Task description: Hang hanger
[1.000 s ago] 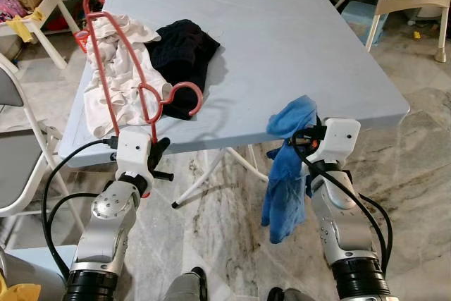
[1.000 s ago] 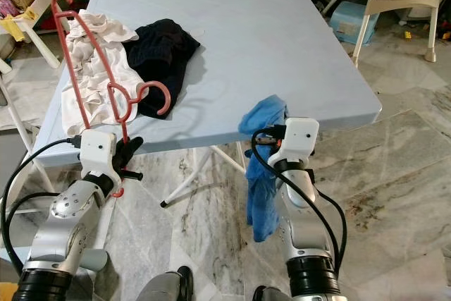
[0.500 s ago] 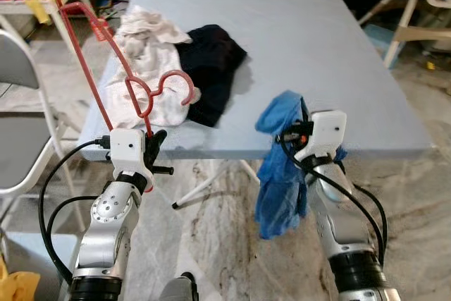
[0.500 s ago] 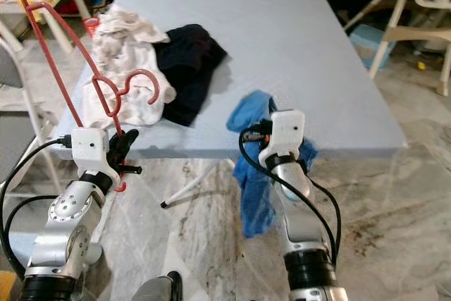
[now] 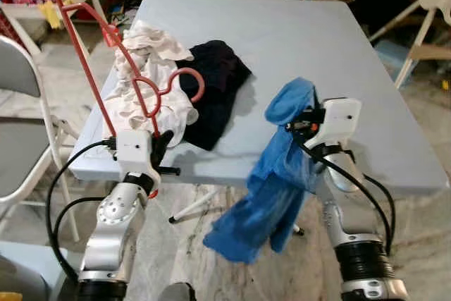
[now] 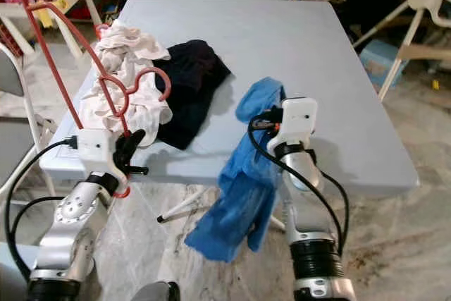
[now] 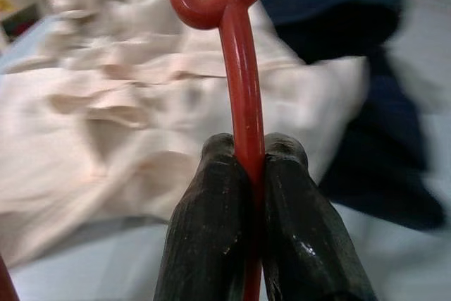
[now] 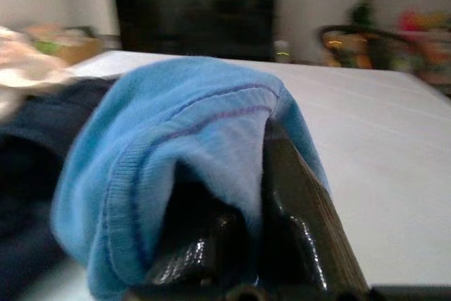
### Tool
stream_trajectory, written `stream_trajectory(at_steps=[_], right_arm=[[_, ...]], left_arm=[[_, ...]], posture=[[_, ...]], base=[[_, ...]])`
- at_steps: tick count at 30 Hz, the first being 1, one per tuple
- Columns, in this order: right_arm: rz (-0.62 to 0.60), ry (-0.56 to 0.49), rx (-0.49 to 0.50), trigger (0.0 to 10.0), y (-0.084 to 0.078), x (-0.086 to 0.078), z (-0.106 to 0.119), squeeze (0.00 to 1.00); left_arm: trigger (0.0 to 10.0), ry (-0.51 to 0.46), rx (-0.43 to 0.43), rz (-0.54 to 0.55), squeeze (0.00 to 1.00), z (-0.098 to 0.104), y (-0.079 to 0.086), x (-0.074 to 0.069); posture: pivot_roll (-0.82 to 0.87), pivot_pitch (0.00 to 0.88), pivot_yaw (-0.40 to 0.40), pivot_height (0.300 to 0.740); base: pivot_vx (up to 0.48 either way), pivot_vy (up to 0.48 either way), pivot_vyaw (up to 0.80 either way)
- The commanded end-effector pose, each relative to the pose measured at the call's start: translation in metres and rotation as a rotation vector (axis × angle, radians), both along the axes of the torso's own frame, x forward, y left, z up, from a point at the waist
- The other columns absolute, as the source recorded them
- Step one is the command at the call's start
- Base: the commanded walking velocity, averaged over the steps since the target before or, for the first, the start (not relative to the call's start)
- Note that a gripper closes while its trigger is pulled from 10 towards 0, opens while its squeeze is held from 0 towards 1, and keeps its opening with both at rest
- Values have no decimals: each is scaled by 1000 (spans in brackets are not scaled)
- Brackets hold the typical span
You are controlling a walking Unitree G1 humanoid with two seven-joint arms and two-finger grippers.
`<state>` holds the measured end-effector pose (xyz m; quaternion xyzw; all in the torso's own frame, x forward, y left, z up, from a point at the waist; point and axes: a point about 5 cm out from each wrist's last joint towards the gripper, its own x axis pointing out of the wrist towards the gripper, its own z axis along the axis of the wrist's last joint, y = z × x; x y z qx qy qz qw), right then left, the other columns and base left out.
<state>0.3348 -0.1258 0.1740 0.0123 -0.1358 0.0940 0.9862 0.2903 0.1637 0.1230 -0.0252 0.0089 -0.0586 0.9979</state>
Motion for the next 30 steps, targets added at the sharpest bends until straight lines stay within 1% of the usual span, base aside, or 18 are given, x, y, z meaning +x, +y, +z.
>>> stream_trajectory(at_steps=[1, 6, 8, 9, 10, 11, 12, 14, 15, 19, 21, 22, 23, 24, 25, 28, 30], right_arm=[[-18, -27, -2, 10000, -8, 3, 10, 0], [22, -42, -13, 10000, -2, 13, 22, 0], [51, -66, -18, 10000, 4, 20, 33, 0], [92, -89, -28, 10000, 12, 28, 46, 0], [105, -94, -31, 10000, 15, 30, 50, 0], [143, -108, -46, 10000, 22, 36, 61, 0], [153, -114, -53, 10000, 24, 38, 65, 0], [218, -117, -59, 10000, 36, 46, 78, 0], [251, -128, -79, 10000, 42, 50, 86, 0], [323, -151, -108, 10000, 58, 58, 104, 0], [340, -154, -117, 10000, 61, 60, 108, 0], [352, -139, -113, 10000, 65, 62, 111, 0], [376, -118, -110, 10000, 72, 66, 116, 0], [387, -118, -118, 10000, 75, 67, 119, 0], [416, -112, -141, 10000, 83, 68, 124, 0], [427, -97, -143, 10000, 88, 70, 128, 0], [456, -64, -160, 10000, 93, 71, 131, 0]], left_arm=[[10000, 13, -6, 10, 0, -1, -1, 0], [10000, 8, 19, -34, 0, -1, -9, -4], [10000, 6, 15, -49, 0, -1, -12, -7], [10000, 7, 25, -63, 0, -3, -14, -11], [10000, 7, 29, -67, 0, -3, -14, -12], [10000, 9, 33, -74, 0, -4, -15, -16], [10000, 9, 35, -76, 0, -4, -15, -17], [10000, 11, 39, -71, 0, -6, -16, -21], [10000, 12, 39, -64, 0, -6, -15, -24], [10000, 10, 29, -31, 0, -6, -13, -29], [10000, 8, 25, -25, 0, -6, -14, -31], [10000, 4, 21, -18, 0, -5, -13, -32], [10000, -3, 16, -11, 0, -3, -12, -35], [10000, -4, 16, -10, 0, -3, -11, -36], [10000, -4, 21, -9, 0, -3, -10, -38], [10000, -1, 22, -7, 0, -3, -9, -41], [10000, 10, 25, -14, 0, -4, -8, -43]], posture=[[94, 151, -42, 740], [96, 168, -67, 740], [100, 179, -77, 740], [103, 186, -85, 740], [103, 186, -85, 740], [109, 196, -100, 740], [109, 196, -100, 740], [118, 204, -115, 740], [126, 211, -124, 740], [151, 213, -151, 740], [165, 219, -162, 740], [171, 222, -171, 740], [180, 228, -177, 740], [182, 230, -177, 740], [187, 234, -173, 740], [197, 237, -166, 740], [203, 241, -157, 740]], base=[[0, 0, 0], [0, 0, 0], [0, 0, 0], [0, 0, 0], [0, 0, 0], [0, 0, 0], [0, 0, 0], [0, 0, 0], [0, 0, 0], [0, 0, 0], [0, 0, 0], [0, 0, 0], [0, 0, 0], [0, 0, 0], [0, 0, 0], [0, 0, 0], [0, 0, 0]])
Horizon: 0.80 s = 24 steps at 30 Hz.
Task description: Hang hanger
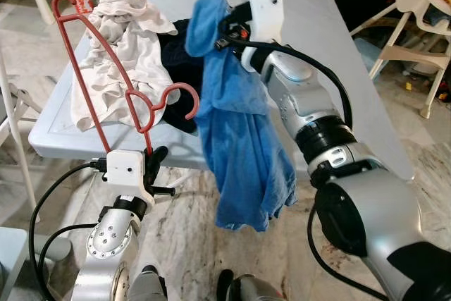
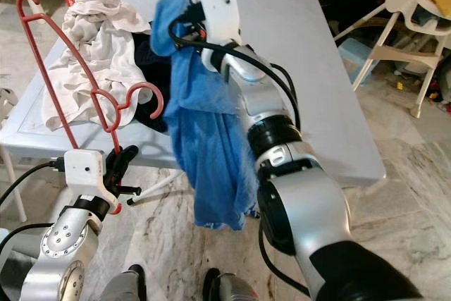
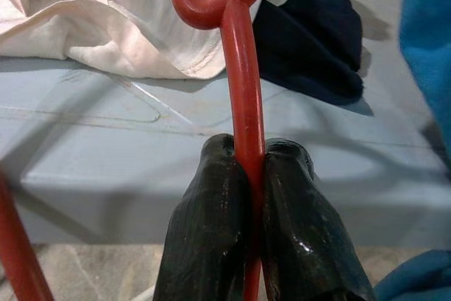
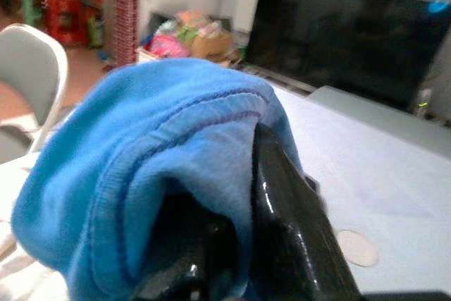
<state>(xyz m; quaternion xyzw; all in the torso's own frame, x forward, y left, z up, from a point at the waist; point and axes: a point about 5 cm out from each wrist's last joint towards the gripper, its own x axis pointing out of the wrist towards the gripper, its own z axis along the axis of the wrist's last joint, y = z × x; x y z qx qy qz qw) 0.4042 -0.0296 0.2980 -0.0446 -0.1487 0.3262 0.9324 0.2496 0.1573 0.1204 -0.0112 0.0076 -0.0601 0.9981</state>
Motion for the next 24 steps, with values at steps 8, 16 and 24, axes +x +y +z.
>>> stream_trajectory(at_steps=[8, 16, 24], right_arm=[[-304, -94, 33, 10000, -44, 13, 79, 0], [-758, -631, 20, 10000, -115, -24, 192, 0], [-899, -687, -45, 10000, -150, -23, 176, 0]], left_arm=[[10000, 23, 29, -58, 0, 4, -1, 2], [10000, 21, 30, -51, 0, 6, -1, 2], [10000, 36, 46, -74, 0, 4, -2, 1]], posture=[[216, 235, -95, 740], [234, 241, -85, 740], [233, 238, -43, 740]], base=[[0, 0, 0], [0, 0, 0], [0, 0, 0]])
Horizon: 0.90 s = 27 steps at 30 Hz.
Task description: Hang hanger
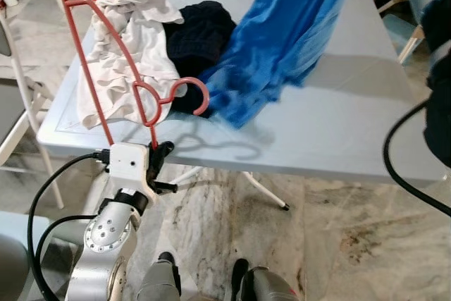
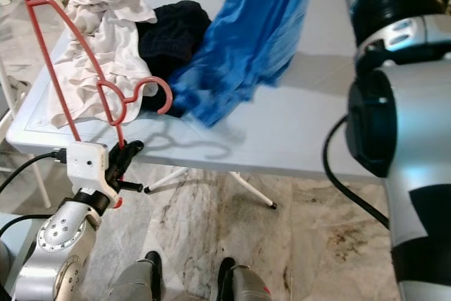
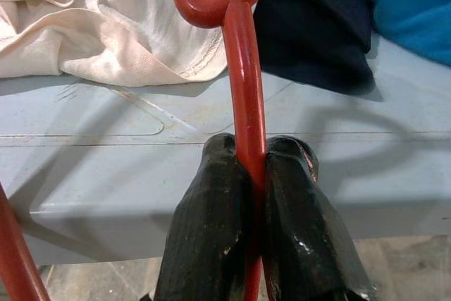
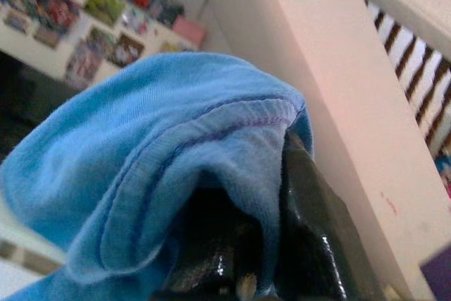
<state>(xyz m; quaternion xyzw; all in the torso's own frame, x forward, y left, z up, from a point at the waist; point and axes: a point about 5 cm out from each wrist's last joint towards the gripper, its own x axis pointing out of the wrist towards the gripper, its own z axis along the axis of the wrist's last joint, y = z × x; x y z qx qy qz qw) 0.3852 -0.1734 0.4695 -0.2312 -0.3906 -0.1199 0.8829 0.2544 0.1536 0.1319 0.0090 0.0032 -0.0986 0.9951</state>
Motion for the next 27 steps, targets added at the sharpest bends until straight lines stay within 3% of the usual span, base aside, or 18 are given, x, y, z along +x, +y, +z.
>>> stream_trajectory(at_steps=[1, 2, 3, 5, 8, 9, 10, 12, 15, 17, 20, 21, 22, 25, 27], right_arm=[[-47, 7, 4, 10000, -17, 3, -15, 0], [-32, 97, 42, 10000, -28, 12, -44, 0], [-32, 97, 42, 10000, -28, 12, -44, 0], [50, 262, 71, 10000, -29, 25, -89, 0], [83, 326, 55, 10000, -26, 28, -109, 0], [125, 399, 53, 10000, -22, 32, -129, 0], [176, 525, 73, 10000, -19, 35, -161, 1000], [230, 656, 109, 10000, -16, 37, -194, 1000], [343, 901, 153, 10000, -4, 28, -265, 1000], [370, 945, 178, 10000, -2, 25, -277, 1000], [411, 962, 291, 10000, 0, 19, -297, 1000], [437, 940, 381, 10000, 1, 14, -308, 1000], [437, 940, 381, 10000, 1, 14, -308, 1000], [503, 791, 593, 10000, 9, 0, -322, 1000], [525, 716, 671, 10000, 12, -6, -322, 1000]], left_arm=[[10000, 49, 17, -10, 0, -7, 2, -2], [10000, 51, 23, -25, 0, -7, 1, 1], [10000, 51, 23, -25, 0, -7, 1, 1], [10000, 52, 28, -41, 0, -7, 0, 4], [10000, 53, 29, -46, 0, -7, -1, 5], [10000, 55, 29, -51, 0, -7, -2, 6], [10000, 72, 28, -66, 0, -9, -4, 7], [10000, 92, 26, -82, 0, -12, -5, 8], [10000, 132, 29, -125, 0, -20, -7, 10], [10000, 139, 29, -134, 0, -21, -7, 10], [10000, 152, 54, -194, 0, -24, -12, 14], [10000, 160, 73, -229, 0, -25, -16, 17], [10000, 160, 73, -229, 0, -25, -16, 17], [10000, 165, 96, -269, 0, -24, -19, 26], [10000, 164, 98, -269, 0, -24, -20, 29]], posture=[[223, 237, -17, 740], [221, 237, -14, 740], [221, 237, -14, 740], [216, 236, -5, 740], [214, 237, -3, 740], [210, 238, 0, 740], [200, 238, 4, 740], [192, 238, 7, 740], [127, 224, 38, 740], [127, 224, 38, 740], [87, 207, 54, 740], [79, 188, 63, 740], [79, 188, 63, 740], [59, 191, 82, 740], [59, 192, 82, 740]], base=[[0, 0, 0], [0, 0, 0], [0, 0, 0], [0, 0, 0], [0, 0, 0], [0, 0, 0], [0, 0, 0], [0, 0, 0], [0, 0, 0], [0, 0, 0], [0, 0, 0], [0, 0, 0], [0, 0, 0], [0, 0, 0], [0, 0, 0]])
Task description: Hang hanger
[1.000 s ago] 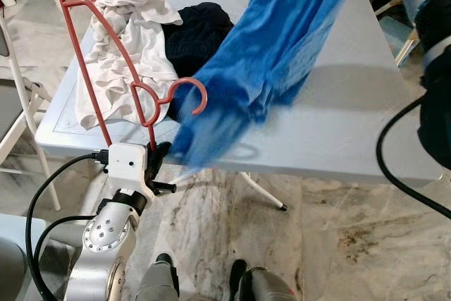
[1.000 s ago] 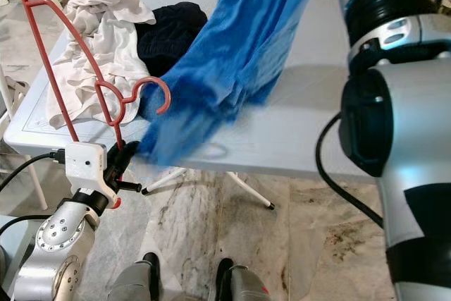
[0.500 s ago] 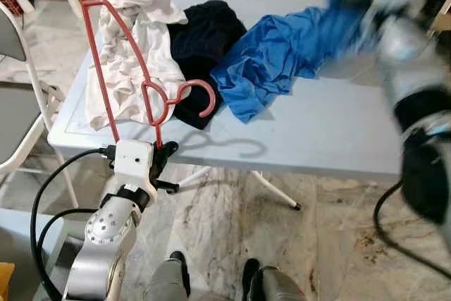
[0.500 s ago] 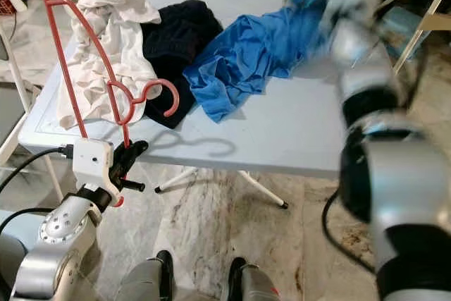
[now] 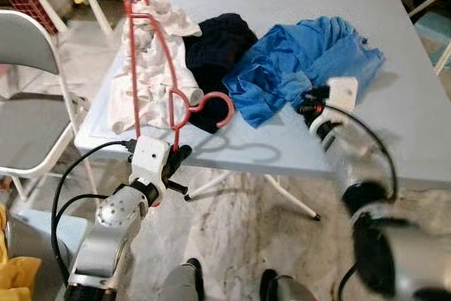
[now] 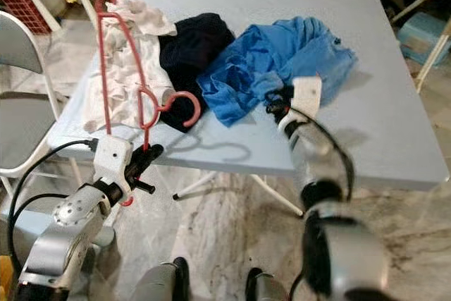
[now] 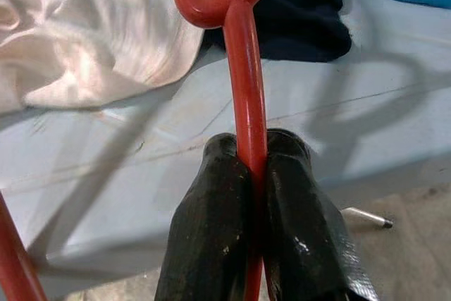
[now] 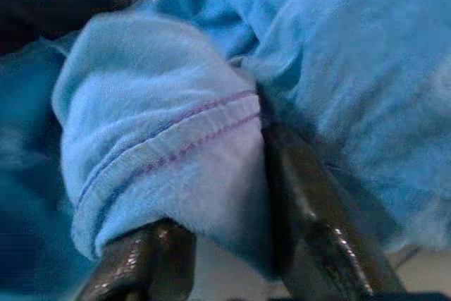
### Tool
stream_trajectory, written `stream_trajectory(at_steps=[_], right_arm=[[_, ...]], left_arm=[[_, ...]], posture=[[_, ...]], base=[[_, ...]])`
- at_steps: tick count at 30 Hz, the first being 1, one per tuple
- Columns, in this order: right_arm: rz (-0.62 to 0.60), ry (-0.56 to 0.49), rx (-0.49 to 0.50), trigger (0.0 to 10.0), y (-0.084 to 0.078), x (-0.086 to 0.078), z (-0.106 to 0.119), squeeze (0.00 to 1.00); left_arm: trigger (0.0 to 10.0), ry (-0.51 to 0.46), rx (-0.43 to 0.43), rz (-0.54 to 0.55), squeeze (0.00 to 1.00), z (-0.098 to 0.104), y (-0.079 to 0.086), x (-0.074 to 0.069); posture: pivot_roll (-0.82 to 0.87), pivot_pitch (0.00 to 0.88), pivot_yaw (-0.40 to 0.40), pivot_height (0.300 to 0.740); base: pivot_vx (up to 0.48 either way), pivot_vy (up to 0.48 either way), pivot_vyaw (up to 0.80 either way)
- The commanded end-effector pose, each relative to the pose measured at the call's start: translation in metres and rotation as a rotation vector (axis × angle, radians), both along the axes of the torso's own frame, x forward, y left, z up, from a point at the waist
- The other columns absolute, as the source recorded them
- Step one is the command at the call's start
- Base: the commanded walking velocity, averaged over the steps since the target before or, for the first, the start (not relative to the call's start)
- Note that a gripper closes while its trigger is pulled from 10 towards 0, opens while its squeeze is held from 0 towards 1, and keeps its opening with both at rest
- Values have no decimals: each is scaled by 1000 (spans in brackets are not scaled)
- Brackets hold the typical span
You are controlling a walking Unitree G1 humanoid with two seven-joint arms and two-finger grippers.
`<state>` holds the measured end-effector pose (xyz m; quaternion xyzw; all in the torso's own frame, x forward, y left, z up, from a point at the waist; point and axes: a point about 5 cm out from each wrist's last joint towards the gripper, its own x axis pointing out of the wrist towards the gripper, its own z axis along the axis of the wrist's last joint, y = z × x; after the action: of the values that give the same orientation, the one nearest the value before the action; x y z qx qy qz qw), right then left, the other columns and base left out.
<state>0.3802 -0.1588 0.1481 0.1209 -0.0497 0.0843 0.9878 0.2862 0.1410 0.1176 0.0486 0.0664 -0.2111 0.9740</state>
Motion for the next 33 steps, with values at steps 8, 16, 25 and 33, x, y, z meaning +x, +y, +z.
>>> stream_trajectory(at_steps=[8, 16, 25, 33], right_arm=[[256, -33, -82, 10000, 28, -24, -4, 1000], [176, -350, -225, 10000, 12, -26, 77, 1000], [276, -439, -1087, 10000, 34, -38, 76, 1000], [359, -282, -1085, 10000, 23, -30, 71, 0]], left_arm=[[10000, 24, -8, -35, 0, -7, -10, 0], [10000, 1, -36, 30, 0, -9, -11, 2], [10000, 6, -52, 39, 0, -16, -19, -1], [10000, -3, -50, 35, 0, -16, -24, 2]], posture=[[59, 180, 37, 740], [49, 173, -7, 740], [24, 170, -32, 740], [18, 159, -36, 740]], base=[[0, 0, 0], [0, 0, 0], [0, 0, 0], [0, 0, 0]])
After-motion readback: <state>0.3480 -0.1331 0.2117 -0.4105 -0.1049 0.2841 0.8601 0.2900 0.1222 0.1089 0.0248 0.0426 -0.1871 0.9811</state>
